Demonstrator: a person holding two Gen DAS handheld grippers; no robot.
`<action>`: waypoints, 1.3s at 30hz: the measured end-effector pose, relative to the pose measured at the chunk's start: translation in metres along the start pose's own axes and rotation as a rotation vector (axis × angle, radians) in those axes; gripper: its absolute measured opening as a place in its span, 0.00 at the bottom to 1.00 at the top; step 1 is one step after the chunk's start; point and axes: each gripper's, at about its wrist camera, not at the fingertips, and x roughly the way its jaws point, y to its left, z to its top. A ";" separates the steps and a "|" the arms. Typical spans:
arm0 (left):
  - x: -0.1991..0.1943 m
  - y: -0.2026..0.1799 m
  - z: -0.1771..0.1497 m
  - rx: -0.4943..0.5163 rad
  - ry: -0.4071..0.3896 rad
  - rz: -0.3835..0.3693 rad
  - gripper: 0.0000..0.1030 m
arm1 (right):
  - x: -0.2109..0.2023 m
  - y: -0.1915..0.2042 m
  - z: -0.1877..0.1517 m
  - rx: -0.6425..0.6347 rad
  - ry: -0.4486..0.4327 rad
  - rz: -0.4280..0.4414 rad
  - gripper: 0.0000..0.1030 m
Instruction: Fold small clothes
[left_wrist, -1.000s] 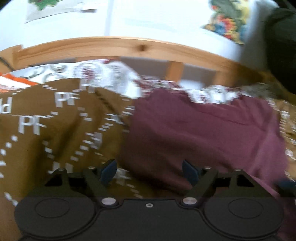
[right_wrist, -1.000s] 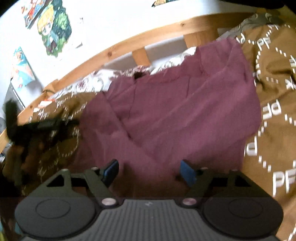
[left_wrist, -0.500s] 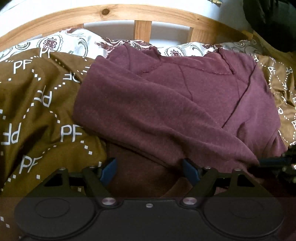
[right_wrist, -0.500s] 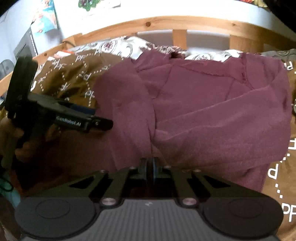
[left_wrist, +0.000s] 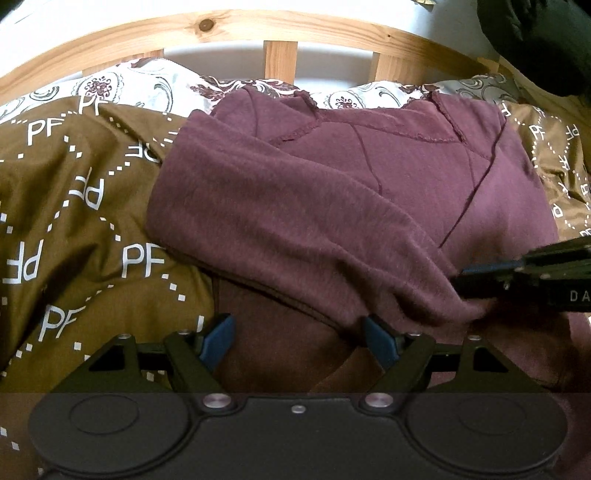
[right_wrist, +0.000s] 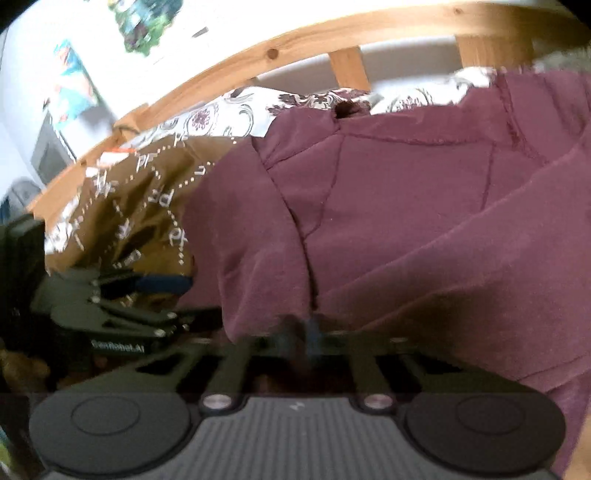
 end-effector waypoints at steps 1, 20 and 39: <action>0.000 0.000 0.000 -0.001 0.001 0.001 0.78 | -0.003 0.002 0.000 -0.022 -0.018 -0.035 0.04; -0.021 -0.008 -0.018 0.083 0.007 0.032 0.80 | -0.049 0.006 -0.068 -0.046 -0.049 -0.249 0.57; -0.163 -0.017 -0.085 0.181 -0.048 0.011 0.99 | -0.166 0.042 -0.154 0.121 -0.118 -0.148 0.84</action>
